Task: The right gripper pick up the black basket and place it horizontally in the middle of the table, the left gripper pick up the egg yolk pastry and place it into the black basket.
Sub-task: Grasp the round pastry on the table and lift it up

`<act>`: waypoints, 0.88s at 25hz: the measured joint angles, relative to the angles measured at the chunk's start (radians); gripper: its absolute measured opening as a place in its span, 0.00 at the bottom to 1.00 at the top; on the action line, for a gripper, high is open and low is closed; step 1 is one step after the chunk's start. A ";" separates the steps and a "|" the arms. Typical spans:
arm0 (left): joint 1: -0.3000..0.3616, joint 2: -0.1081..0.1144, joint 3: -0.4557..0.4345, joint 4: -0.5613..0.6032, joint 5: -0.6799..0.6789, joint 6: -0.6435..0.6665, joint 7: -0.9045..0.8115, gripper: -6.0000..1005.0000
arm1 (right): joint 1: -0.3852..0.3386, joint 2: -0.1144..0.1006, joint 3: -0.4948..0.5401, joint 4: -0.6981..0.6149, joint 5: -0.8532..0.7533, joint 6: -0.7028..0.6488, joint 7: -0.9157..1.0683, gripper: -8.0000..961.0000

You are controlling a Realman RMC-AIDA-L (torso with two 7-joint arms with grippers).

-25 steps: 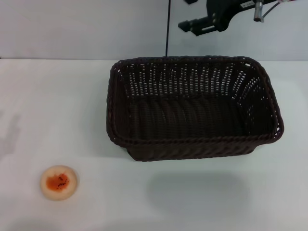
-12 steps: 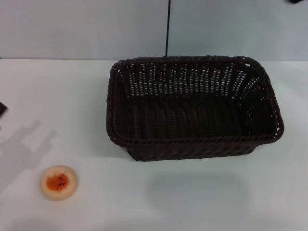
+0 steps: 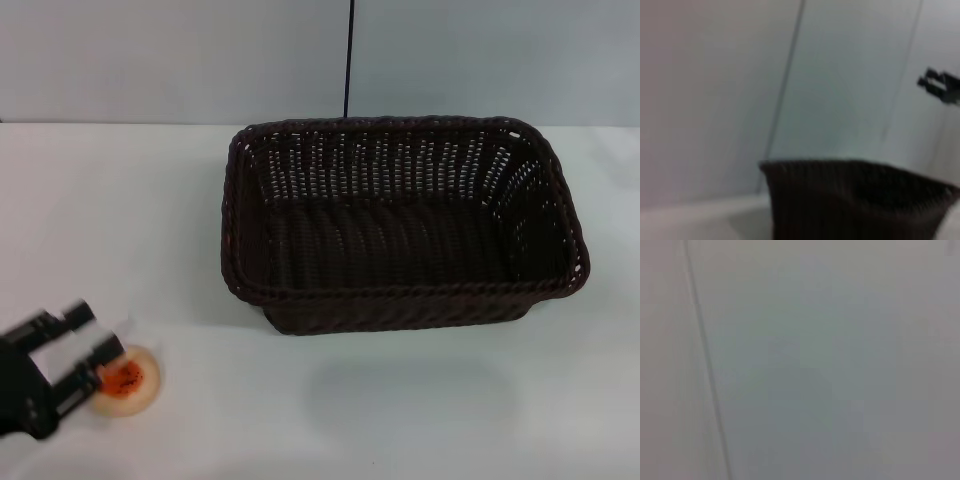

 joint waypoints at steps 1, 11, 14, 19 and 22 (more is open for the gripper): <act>-0.003 0.000 0.000 0.001 0.026 -0.006 -0.002 0.53 | 0.001 -0.002 0.014 0.028 0.011 -0.013 -0.018 0.63; -0.035 -0.001 0.001 0.009 0.165 -0.077 -0.004 0.49 | 0.006 -0.001 0.041 0.093 0.021 -0.031 -0.037 0.63; -0.038 -0.002 0.002 0.006 0.181 -0.099 0.000 0.45 | 0.007 0.000 0.038 0.098 0.022 -0.032 -0.037 0.63; -0.040 -0.002 0.003 0.005 0.183 -0.119 0.000 0.45 | 0.008 0.000 0.035 0.101 0.023 -0.040 -0.034 0.63; -0.046 -0.003 0.003 0.004 0.184 -0.134 0.009 0.44 | 0.013 -0.001 0.036 0.113 0.023 -0.065 -0.038 0.63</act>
